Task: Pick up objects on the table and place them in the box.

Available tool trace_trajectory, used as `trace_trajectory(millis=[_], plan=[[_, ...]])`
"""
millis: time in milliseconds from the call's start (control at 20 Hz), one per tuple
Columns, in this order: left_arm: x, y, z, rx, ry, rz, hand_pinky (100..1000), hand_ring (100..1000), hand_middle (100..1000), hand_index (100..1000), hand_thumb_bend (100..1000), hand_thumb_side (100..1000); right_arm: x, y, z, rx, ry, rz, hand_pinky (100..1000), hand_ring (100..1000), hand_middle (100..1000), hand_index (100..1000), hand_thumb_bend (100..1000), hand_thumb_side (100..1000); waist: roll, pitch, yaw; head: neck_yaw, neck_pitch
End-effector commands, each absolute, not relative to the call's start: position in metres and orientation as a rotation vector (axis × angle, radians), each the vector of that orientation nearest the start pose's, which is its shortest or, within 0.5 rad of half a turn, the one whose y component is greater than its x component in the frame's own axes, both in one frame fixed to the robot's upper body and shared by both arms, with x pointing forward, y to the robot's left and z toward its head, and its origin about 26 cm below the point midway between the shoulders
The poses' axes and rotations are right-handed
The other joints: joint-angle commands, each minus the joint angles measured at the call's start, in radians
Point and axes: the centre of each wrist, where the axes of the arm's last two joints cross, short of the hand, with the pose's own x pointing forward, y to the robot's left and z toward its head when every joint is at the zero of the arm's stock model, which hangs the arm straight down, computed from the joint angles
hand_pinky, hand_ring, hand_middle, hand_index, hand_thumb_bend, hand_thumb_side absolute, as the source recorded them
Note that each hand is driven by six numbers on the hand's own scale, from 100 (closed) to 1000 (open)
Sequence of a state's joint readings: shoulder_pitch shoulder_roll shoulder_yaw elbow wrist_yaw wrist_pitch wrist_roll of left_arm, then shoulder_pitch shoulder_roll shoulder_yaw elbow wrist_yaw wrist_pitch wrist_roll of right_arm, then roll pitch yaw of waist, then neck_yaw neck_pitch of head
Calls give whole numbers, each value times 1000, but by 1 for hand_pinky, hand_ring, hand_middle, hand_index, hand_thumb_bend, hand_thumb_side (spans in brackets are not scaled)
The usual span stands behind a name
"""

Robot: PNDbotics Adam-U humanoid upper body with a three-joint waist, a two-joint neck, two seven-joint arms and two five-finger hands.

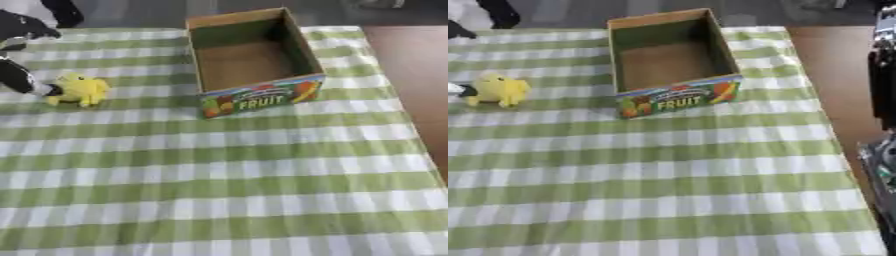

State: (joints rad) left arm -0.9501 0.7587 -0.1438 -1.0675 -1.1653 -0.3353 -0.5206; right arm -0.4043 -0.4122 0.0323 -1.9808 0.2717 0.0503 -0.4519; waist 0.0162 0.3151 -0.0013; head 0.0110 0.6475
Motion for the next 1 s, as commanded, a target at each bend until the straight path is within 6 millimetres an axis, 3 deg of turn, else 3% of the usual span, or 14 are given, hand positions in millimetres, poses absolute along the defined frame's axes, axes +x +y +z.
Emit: trace_trajectory(millis=[50,450,800,1000], plan=[[444,378,307,1383,-933,-1757,874,936,886,1000,585,627,306,-257,241,-754,-2455,113,789,858,642,863,100,939,0,-15,-2,5,-16],[460,383,295,1355,-828,-1715,867,943,911,1000,531,576,306,-256,242,-746,-2459,118,789,859,639,862,100,939,2,-4,-11,11,-25],[466,385,294,1363,-816,-1676,862,939,916,997,417,547,306,-255,243,-743,-2464,121,790,859,638,861,100,939,3,12,-19,17,-39],[468,387,292,1351,-815,-1661,859,937,930,996,328,474,306,-254,244,-743,-2466,120,791,860,636,862,100,938,3,20,-23,18,-46]])
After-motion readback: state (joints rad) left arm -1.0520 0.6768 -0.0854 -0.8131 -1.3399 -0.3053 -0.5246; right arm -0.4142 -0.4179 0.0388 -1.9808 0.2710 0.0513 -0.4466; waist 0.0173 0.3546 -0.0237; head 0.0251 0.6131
